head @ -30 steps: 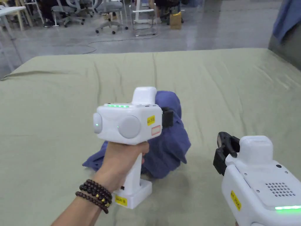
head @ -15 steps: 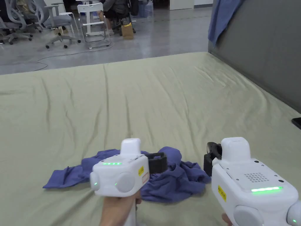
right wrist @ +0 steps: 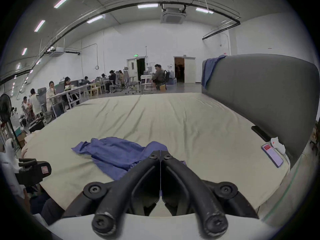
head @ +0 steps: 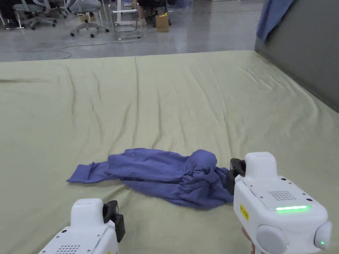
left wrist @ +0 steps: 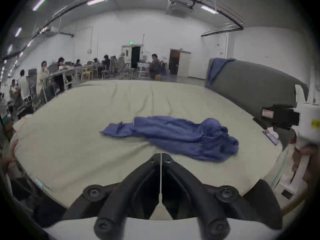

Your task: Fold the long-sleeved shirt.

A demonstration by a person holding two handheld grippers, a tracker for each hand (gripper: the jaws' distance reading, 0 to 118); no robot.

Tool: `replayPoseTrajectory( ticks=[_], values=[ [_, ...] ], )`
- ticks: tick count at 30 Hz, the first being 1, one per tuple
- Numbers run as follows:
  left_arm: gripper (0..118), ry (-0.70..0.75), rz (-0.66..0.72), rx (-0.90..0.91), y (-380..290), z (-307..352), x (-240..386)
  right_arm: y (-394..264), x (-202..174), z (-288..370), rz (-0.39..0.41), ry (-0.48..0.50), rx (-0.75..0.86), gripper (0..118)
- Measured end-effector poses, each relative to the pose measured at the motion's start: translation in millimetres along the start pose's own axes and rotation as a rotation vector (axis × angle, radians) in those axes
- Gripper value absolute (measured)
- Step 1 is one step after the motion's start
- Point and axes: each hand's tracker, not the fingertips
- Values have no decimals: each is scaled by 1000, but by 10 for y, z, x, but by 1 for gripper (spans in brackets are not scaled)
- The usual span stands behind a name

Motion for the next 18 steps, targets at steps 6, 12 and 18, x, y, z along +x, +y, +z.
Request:
replayPoseTrajectory(
  ticks=[6,12,18],
  values=[
    [76,-66,-12,14,570,-464,-75,-8,26,-24,-10,7,-18,0],
    [118,-81,-48,-196,1374,-1986,-242,-109,75,-235,-14,3,-83,0],
    [118,0,-166,-411,1542,-3249,-289,-234,144,-478,-36,-8,-170,0]
  ],
)
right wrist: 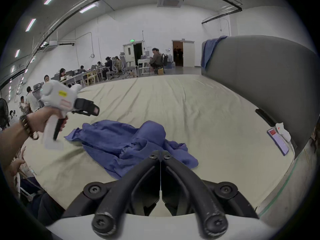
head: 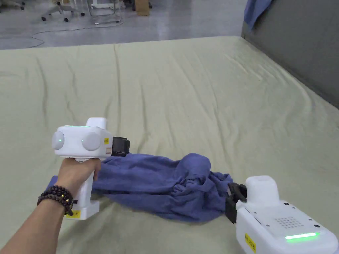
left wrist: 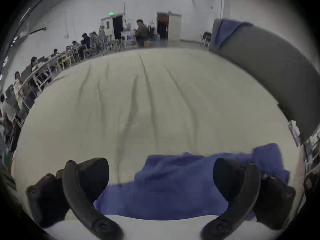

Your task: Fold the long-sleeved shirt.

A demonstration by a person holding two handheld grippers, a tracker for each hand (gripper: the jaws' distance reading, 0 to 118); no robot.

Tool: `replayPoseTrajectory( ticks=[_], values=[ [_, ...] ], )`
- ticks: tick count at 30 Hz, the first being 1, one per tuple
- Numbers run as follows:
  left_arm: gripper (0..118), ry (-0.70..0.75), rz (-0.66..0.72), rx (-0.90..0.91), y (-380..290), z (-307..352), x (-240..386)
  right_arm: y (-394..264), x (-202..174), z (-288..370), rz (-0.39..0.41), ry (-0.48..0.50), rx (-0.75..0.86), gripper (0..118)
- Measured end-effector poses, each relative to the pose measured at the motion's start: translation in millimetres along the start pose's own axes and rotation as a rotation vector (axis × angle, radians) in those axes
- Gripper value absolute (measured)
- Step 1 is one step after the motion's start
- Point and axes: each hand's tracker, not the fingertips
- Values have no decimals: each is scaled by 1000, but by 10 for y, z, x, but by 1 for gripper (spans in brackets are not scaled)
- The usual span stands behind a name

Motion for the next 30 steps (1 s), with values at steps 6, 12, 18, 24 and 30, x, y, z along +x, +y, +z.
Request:
replayPoseTrajectory(
  ticks=[6,12,18,24,30],
  values=[
    [100,41,14,-156,34,-583,38,-41,130,-116,-19,-5,-52,0],
    [6,27,-142,-77,-22,-252,268,-66,246,-345,-44,-14,-101,45],
    [6,-29,-78,-9,98,29,187,-18,298,-961,40,-53,-284,91],
    [6,-50,-40,83,254,437,95,-81,253,-1464,96,-13,-370,7],
    [6,-92,61,251,348,959,-147,351,327,-1066,94,48,-241,4]
  ],
)
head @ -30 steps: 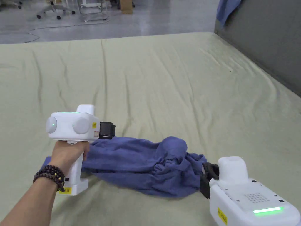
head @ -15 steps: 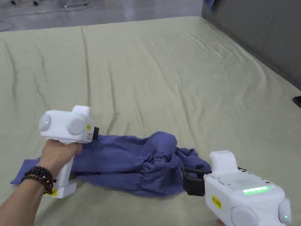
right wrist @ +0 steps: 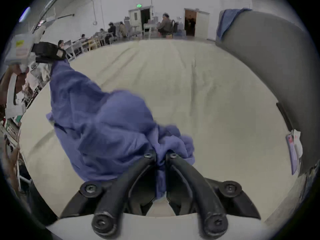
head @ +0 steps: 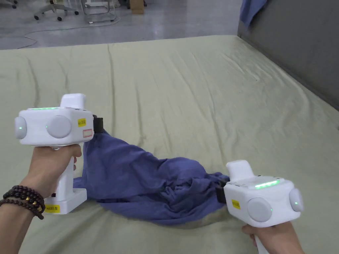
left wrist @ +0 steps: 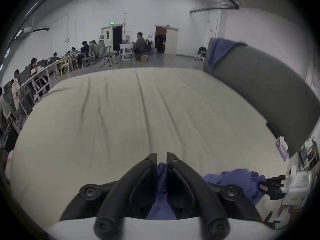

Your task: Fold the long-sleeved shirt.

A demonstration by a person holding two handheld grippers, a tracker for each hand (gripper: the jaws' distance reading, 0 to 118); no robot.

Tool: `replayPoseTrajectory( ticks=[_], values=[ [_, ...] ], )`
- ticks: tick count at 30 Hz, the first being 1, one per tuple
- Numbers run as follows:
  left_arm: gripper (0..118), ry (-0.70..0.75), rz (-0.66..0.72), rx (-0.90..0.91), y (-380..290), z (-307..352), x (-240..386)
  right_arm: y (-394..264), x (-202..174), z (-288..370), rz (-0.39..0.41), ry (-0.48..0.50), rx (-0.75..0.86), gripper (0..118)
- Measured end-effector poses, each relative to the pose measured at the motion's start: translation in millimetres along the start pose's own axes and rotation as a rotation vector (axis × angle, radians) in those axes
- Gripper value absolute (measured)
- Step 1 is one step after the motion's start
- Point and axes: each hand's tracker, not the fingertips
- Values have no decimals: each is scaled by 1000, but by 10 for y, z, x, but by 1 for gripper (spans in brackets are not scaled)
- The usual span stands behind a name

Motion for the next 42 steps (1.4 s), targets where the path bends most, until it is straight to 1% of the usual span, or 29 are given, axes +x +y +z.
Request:
replayPoseTrajectory(
  ticks=[3,4,5,7,10,12,14,15,17,19,22,26,28,30,33,36,38,40,42],
  values=[
    [6,-9,25,105,187,365,-104,430,144,396,-64,32,158,4],
    [6,3,25,143,275,492,-144,613,194,536,-67,50,204,4],
    [6,25,19,179,371,621,-188,813,231,657,-61,59,246,4],
    [6,61,15,261,635,892,-300,1285,292,907,-26,46,340,4],
    [6,107,19,336,1081,1235,-488,2082,384,1226,-5,42,448,4],
    [6,158,28,359,1407,1425,-584,2656,391,1413,35,4,502,4],
    [6,183,41,436,1721,1597,-639,3204,415,1556,71,-45,553,4],
    [6,195,51,434,1867,1663,-661,3458,441,1631,63,-55,572,4],
    [6,220,46,469,2179,1820,-668,3938,469,1803,46,-40,589,4],
    [6,225,52,489,2438,1948,-664,4284,509,1921,24,-55,614,4],
    [6,223,60,513,2688,2079,-632,4563,540,2029,23,-93,623,4],
    [6,239,54,531,2795,2046,-580,4687,589,1926,27,-105,624,4],
    [6,230,62,516,2742,1930,-596,4520,552,1830,18,-96,604,4],
    [6,221,72,482,2609,1746,-626,4368,577,1579,8,-86,566,4],
    [6,216,89,387,2229,1327,-696,4009,629,1050,-32,-59,475,4],
    [6,192,122,274,1714,792,-805,3499,631,478,-66,-38,368,4],
    [6,205,131,195,1309,508,-794,3163,641,111,-84,-25,297,4],
    [6,213,154,123,1005,283,-806,2849,616,-150,-100,-14,234,4],
    [6,207,192,91,810,185,-816,2639,615,-298,-100,-9,220,4]
  ],
)
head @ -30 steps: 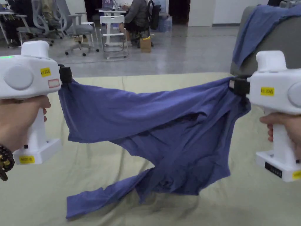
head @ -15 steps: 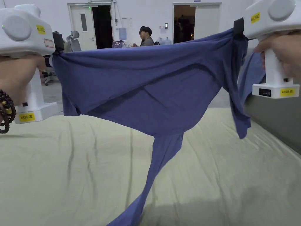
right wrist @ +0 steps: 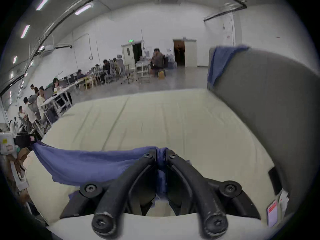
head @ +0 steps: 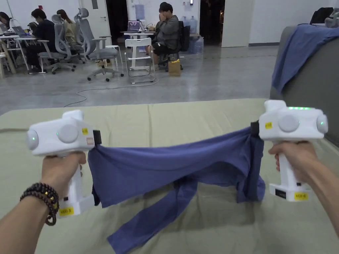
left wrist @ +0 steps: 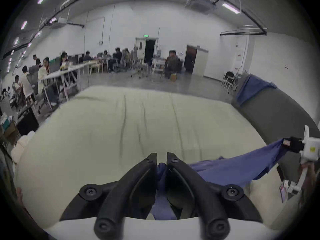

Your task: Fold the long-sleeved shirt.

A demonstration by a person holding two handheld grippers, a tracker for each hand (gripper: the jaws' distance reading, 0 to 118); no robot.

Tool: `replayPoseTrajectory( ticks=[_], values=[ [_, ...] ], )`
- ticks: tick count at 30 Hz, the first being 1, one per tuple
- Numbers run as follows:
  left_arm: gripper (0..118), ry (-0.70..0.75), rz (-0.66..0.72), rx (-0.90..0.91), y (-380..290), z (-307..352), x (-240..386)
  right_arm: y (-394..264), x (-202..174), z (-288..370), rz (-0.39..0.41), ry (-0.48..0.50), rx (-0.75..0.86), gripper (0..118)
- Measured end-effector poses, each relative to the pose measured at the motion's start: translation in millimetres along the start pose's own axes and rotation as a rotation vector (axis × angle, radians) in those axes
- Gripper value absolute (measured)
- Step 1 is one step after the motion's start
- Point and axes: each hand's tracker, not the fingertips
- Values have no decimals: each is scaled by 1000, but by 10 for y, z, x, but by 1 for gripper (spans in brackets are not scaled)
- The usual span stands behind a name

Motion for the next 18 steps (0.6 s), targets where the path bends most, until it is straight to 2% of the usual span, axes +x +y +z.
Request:
replayPoseTrajectory(
  ticks=[4,10,12,16,18],
  values=[
    [6,-8,15,14,-148,170,-24,-205,4,159,26,26,-10,4],
    [6,-38,-71,19,-764,953,-60,-810,64,956,111,115,-19,4],
    [6,-46,-127,-36,-1145,1175,-151,-1204,97,1215,120,125,-63,4],
    [6,-57,-96,-215,-2041,1480,-384,-2100,192,1592,129,169,-223,4],
    [6,-92,-100,-321,-2465,1515,-450,-2487,264,1593,129,160,-308,4]
  ],
)
